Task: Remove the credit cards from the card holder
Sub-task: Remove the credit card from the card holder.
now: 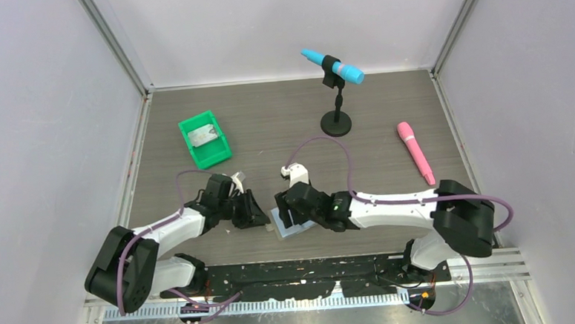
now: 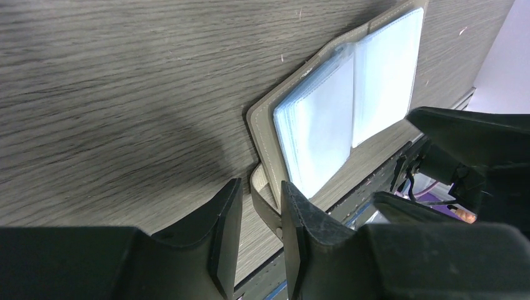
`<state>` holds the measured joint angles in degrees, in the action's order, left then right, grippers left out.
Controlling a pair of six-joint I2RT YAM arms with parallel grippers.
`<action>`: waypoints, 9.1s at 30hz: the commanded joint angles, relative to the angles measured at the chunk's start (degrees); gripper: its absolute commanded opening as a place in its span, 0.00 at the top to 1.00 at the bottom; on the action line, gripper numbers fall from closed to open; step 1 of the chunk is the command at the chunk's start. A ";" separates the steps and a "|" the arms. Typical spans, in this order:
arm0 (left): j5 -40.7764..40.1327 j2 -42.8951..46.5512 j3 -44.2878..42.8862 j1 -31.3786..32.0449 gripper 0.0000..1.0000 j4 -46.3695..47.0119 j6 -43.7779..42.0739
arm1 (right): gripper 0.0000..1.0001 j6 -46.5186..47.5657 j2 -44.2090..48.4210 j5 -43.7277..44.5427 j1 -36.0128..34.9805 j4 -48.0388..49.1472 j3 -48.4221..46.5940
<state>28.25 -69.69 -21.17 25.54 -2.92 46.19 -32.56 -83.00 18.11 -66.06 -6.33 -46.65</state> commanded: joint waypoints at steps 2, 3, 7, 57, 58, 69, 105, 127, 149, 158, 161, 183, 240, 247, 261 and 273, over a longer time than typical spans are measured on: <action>1.50 -0.72 0.60 0.46 0.69 2.61 0.38 | 0.31 0.86 -4.26 -2.30 -1.07 3.29 -2.07; 1.54 -0.97 0.60 0.48 0.70 2.57 0.43 | 0.31 0.80 -4.75 -2.03 -1.21 3.27 -2.35; 1.61 -1.49 0.86 0.48 0.72 4.37 0.56 | 0.31 0.90 -7.88 -0.26 -1.88 2.07 -3.40; 0.02 0.09 -0.86 0.48 0.96 -1.39 -0.69 | 0.41 -2.59 0.89 19.59 -2.96 -14.77 -1.18; -0.10 0.57 -1.01 0.53 0.94 -1.77 -0.82 | 0.41 -2.71 1.87 19.77 -2.61 -14.81 -0.48; -4.12 7.62 -5.08 5.83 0.84 -7.62 0.11 | 0.42 -1.02 6.02 17.13 2.27 -12.13 4.04; -4.25 -2.73 -6.34 9.17 1.00 -4.02 -0.31 | 0.31 3.64 -6.71 2.81 -0.73 -0.68 -2.19; -4.66 -1.71 -5.56 9.16 1.00 -4.25 -0.14 | 0.26 2.72 -9.36 2.32 -1.08 -0.20 -2.17; -6.36 -1.44 -6.43 9.17 1.00 -7.28 -1.54 | 0.32 2.35 -3.62 7.87 -1.08 -5.40 -1.06; -6.43 -1.29 -6.35 9.15 1.00 -7.45 -1.55 | 0.33 2.80 -3.47 8.35 -1.07 -6.36 -0.85; -6.45 -1.09 -6.26 9.14 1.00 -7.60 -1.55 | 0.33 2.70 -2.82 10.36 -1.02 -9.10 -1.44; -7.74 -0.60 -6.70 9.15 1.00 -9.48 -2.50 | 0.36 2.67 0.17 14.79 -0.85 -13.61 -1.10; -13.65 -14.02 -11.43 17.48 0.69 17.12 11.50 | 0.63 1.62 2.63 -26.24 21.85 14.58 15.43; -15.34 -14.67 -9.78 17.97 0.69 17.49 11.46 | 0.63 1.17 1.69 -25.63 21.86 15.09 16.94; -15.23 -18.64 -7.48 18.58 0.70 23.27 14.08 | 0.67 -0.03 1.62 -24.96 21.85 16.36 19.09; -14.27 -19.10 -5.34 18.58 0.79 29.37 17.75 | 0.67 -0.14 1.99 -24.86 21.90 16.35 19.41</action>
<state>14.06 -88.53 -27.33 43.81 22.83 62.94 -32.38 -80.68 -7.62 -44.18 11.25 -28.32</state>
